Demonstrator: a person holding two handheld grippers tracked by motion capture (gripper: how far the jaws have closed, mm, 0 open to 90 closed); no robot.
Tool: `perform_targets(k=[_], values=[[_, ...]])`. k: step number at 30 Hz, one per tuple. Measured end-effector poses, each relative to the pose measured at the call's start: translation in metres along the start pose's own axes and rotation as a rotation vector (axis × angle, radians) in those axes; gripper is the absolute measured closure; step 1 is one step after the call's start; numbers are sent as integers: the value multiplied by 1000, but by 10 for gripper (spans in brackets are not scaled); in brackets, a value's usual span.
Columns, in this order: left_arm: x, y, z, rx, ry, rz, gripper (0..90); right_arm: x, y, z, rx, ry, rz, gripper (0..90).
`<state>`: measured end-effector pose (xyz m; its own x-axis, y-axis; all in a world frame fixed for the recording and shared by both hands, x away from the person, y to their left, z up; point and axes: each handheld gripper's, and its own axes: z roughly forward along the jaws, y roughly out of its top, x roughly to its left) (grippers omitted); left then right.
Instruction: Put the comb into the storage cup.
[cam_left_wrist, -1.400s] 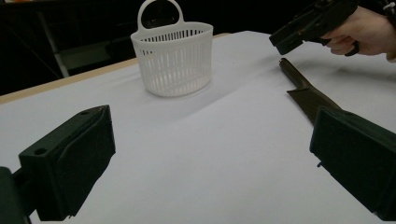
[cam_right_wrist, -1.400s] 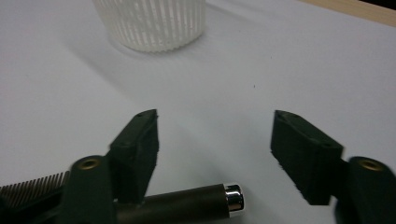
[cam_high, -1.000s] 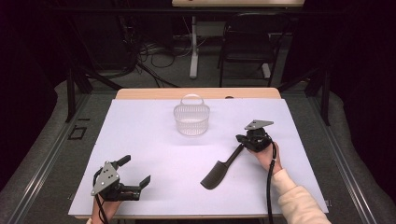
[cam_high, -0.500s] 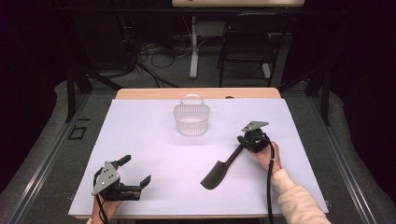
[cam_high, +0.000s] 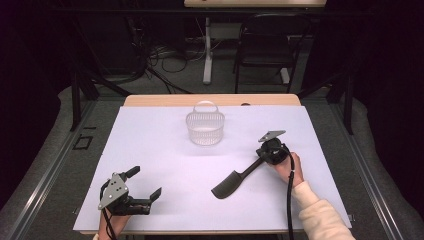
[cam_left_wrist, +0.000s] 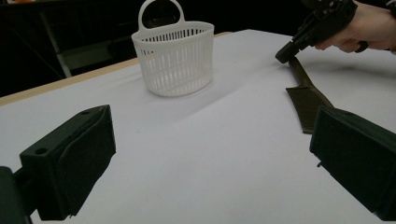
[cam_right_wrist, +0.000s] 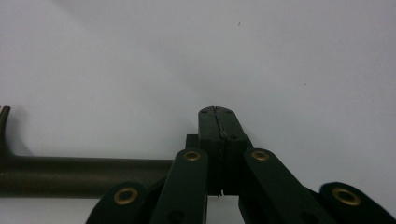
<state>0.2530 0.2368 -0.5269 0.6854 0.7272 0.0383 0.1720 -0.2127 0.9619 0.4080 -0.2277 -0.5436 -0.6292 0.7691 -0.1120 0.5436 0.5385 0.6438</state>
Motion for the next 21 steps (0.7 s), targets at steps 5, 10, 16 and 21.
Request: perform_targets(k=[5, 10, 16, 21], values=[[0, 0, 0, 0, -1, 0, 1, 0, 0, -5, 29, -3, 4, 900], [0, 0, 0, -2, -1, 1, 1, 0, -1, -5, 44, -2, 9, 900], [0, 0, 0, -10, -6, -1, 1, 0, -4, -7, 55, 5, 24, 900], [-1, 1, 0, -12, -6, 0, 1, 1, -5, -11, 75, 14, 30, 900]])
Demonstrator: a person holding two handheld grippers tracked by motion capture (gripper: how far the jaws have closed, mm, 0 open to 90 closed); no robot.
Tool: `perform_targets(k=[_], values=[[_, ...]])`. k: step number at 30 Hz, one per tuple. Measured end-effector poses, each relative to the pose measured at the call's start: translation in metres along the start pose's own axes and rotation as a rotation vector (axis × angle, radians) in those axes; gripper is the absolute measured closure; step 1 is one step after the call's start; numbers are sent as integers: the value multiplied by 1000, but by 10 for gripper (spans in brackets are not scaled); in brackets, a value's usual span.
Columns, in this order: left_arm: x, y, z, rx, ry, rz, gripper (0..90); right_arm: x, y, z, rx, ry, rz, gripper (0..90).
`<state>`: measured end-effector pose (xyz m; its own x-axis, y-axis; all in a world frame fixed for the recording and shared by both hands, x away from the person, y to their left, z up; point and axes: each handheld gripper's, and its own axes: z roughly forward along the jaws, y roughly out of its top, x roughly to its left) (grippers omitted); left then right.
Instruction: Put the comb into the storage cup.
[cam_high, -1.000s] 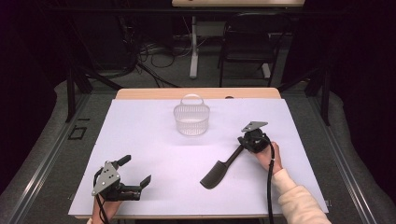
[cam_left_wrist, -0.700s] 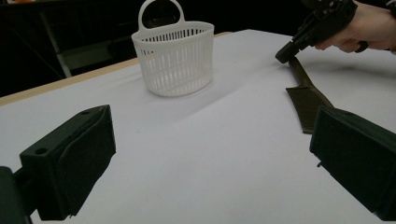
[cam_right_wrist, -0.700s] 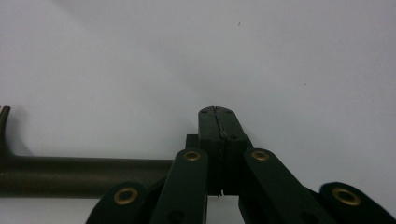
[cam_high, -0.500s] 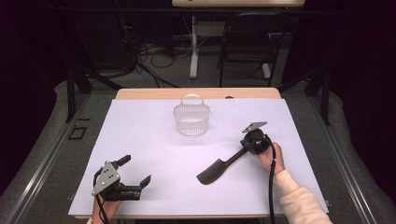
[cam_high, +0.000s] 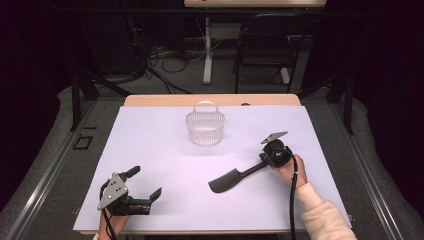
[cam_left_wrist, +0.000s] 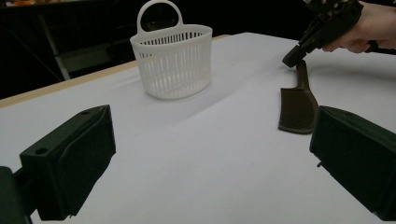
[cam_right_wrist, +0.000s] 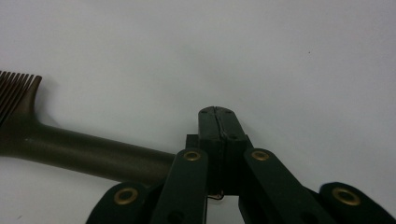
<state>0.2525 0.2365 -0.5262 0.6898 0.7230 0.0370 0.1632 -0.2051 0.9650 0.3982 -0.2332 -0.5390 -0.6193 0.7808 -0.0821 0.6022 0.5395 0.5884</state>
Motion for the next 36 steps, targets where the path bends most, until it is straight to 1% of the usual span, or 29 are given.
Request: perform_targets(k=[3, 7, 10, 11, 15, 19, 20, 25, 27, 29, 32, 34, 36], values=[[0, 0, 0, -1, 0, 1, 1, 0, -1, 0, 4, -3, 4, 900], [0, 0, 0, -3, -1, 2, 1, 1, -3, -1, 24, 2, 12, 900], [0, 0, 0, -1, -1, 2, 1, 1, -3, -2, 52, 0, 21, 900], [0, 0, 0, -1, -2, 2, 1, 1, -4, -2, 44, 8, 25, 900], [0, 0, 0, 2, -3, 0, 1, 2, -6, -4, 49, 5, 28, 900], [0, 0, 1, 3, -2, 0, 1, 2, -8, -5, 62, 13, 29, 900], [0, 0, 1, 3, -3, -1, 1, 3, -8, -5, 56, 13, 27, 900], [0, 0, 1, 6, -3, 1, 1, 5, -10, -8, 67, 23, 39, 900], [0, 0, 1, 7, -4, 1, 0, 6, -10, -9, 77, 23, 33, 900], [0, 0, 1, 8, -5, 1, 0, 7, -11, -10, 77, 27, 40, 900], [0, 0, 1, 7, -5, 0, 0, 8, -11, -11, 77, 29, 36, 900], [0, 0, 1, 5, -5, -1, 0, 9, -11, -12, 95, 29, 28, 900], [0, 0, 1, 5, -6, -2, 0, 10, -11, -12, 96, 37, 23, 900]])
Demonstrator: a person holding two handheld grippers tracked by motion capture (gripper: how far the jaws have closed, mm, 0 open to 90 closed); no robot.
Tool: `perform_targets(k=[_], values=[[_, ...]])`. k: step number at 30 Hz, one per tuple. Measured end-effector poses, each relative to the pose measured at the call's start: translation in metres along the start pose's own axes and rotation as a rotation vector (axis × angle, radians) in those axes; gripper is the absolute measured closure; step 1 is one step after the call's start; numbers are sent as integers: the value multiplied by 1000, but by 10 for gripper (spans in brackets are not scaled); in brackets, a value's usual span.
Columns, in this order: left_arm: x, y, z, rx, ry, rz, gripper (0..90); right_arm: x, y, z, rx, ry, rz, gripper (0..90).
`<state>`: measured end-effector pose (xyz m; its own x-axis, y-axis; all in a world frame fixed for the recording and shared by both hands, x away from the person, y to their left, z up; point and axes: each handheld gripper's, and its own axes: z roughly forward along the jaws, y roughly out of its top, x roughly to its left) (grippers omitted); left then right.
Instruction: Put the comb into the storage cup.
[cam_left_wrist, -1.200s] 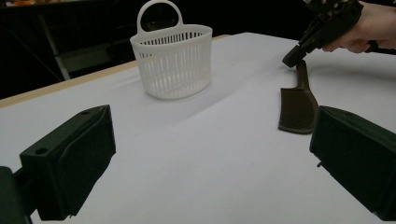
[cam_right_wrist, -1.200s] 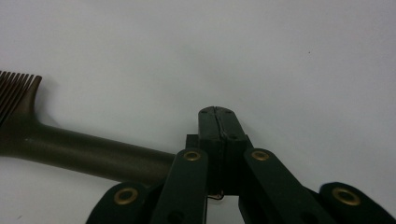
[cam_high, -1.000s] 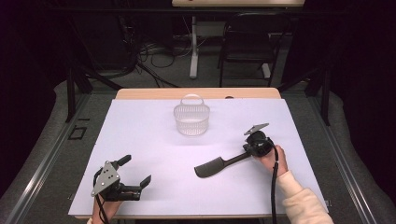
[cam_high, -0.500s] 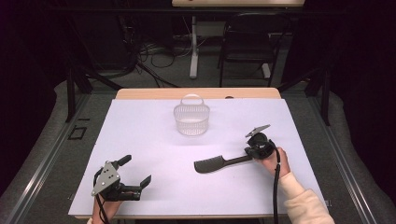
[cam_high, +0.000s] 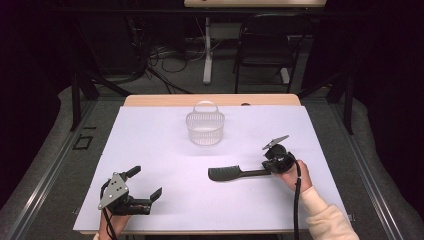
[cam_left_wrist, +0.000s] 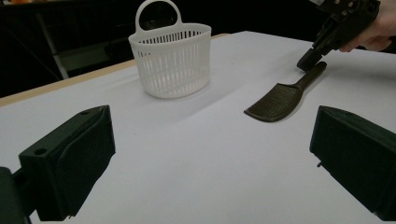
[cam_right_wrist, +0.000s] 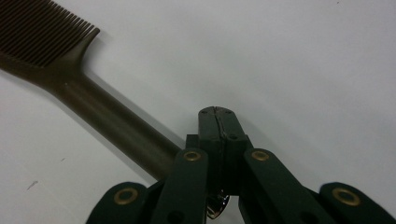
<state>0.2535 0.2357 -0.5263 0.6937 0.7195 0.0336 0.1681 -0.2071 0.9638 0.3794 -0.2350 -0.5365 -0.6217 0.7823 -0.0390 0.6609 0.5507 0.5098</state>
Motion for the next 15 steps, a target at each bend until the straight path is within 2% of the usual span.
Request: perform_targets(k=[7, 11, 15], values=[[0, 0, 0, -2, 0, -1, 0, 4, -1, -2, 27, -4, 0, 900], [0, 0, 0, -3, -1, -5, 0, 7, -3, -2, 12, 2, 2, 900], [0, 0, 0, -2, -2, -2, 0, 9, -4, -4, 30, 7, -2, 900]])
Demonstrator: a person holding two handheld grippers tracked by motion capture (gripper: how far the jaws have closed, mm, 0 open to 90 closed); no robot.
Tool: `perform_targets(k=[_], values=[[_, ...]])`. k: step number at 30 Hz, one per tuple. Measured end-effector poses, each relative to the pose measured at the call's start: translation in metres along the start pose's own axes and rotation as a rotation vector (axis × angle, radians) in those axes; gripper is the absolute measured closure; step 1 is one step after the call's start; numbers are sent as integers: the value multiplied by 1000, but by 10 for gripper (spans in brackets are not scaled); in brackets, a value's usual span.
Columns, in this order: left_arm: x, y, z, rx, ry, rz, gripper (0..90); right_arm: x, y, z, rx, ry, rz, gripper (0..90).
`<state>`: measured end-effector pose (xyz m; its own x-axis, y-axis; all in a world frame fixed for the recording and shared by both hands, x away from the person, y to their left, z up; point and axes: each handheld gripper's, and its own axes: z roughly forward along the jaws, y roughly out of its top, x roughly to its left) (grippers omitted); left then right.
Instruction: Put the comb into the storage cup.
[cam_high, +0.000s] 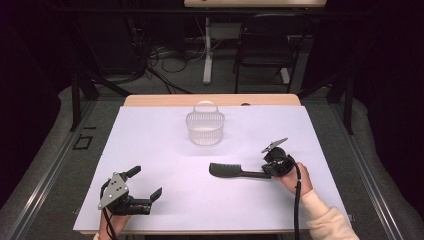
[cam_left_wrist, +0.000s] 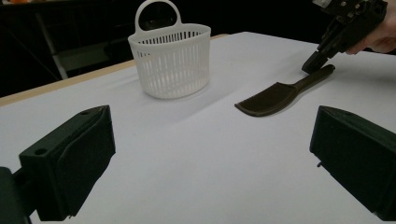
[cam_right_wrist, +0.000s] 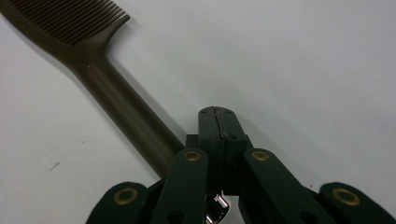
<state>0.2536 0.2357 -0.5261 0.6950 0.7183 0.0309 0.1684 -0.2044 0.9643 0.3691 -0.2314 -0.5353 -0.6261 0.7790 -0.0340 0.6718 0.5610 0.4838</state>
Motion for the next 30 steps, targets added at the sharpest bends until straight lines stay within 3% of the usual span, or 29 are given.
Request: perform_targets(k=[4, 5, 7, 15, 18, 28, 30], values=[[0, 0, 0, -1, 1, -2, 0, 2, -2, -1, -12, 4, -4, 900], [0, 0, 0, 0, 0, -2, 0, 2, -2, -3, 12, 4, -7, 900], [0, 0, 0, 1, 0, 0, 0, 4, -3, -2, -7, 9, -1, 900], [0, 0, 0, 0, 1, 0, 1, 12, -5, -3, 25, 21, -29, 900], [0, 0, 0, 0, 0, 1, 1, 14, -7, -3, 5, 25, -30, 900], [-1, 0, 0, -1, 2, 4, 1, 19, -7, -6, 35, 31, -49, 900], [-1, 0, 0, -1, 1, 5, 1, 20, -8, -5, 18, 33, -44, 900]])
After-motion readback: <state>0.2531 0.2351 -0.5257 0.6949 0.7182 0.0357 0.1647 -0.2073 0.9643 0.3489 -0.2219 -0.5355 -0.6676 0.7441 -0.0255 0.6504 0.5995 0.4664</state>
